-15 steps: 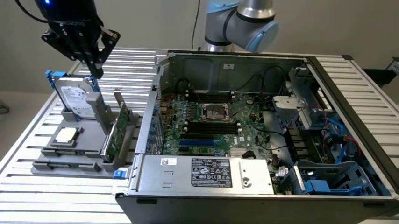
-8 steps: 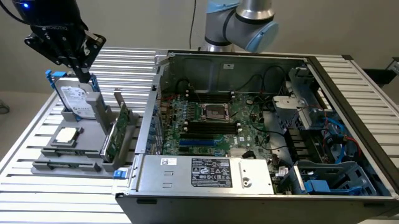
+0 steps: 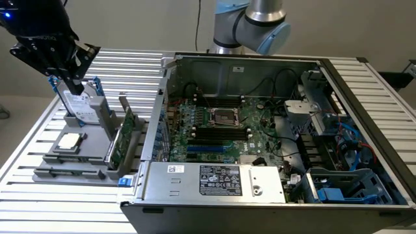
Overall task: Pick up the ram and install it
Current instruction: 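Reach for the ram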
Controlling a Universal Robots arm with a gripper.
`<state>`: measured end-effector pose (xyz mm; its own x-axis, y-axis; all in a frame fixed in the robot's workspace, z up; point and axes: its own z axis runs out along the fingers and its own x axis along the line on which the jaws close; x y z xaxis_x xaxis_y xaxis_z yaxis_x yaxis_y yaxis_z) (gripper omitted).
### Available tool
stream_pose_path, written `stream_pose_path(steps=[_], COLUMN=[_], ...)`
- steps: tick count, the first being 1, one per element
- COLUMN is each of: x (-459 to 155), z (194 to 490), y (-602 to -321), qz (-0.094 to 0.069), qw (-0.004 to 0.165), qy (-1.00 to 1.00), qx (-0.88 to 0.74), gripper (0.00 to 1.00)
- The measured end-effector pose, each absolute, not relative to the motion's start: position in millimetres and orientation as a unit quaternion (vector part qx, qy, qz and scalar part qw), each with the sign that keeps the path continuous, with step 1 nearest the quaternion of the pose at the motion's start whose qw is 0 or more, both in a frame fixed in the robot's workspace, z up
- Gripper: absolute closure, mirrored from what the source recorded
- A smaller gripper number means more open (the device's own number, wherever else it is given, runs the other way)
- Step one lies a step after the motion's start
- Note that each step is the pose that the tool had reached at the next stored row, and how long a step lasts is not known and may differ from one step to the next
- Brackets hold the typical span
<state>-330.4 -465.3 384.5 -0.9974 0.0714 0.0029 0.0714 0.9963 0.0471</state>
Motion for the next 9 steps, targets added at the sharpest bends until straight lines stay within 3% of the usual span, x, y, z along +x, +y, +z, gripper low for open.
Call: stream_pose_path(steps=[9], x=[-362], z=[375], y=[-476], qz=[-0.024], qw=[0.003], qy=[-0.999], qx=[-0.036], gripper=[0.89])
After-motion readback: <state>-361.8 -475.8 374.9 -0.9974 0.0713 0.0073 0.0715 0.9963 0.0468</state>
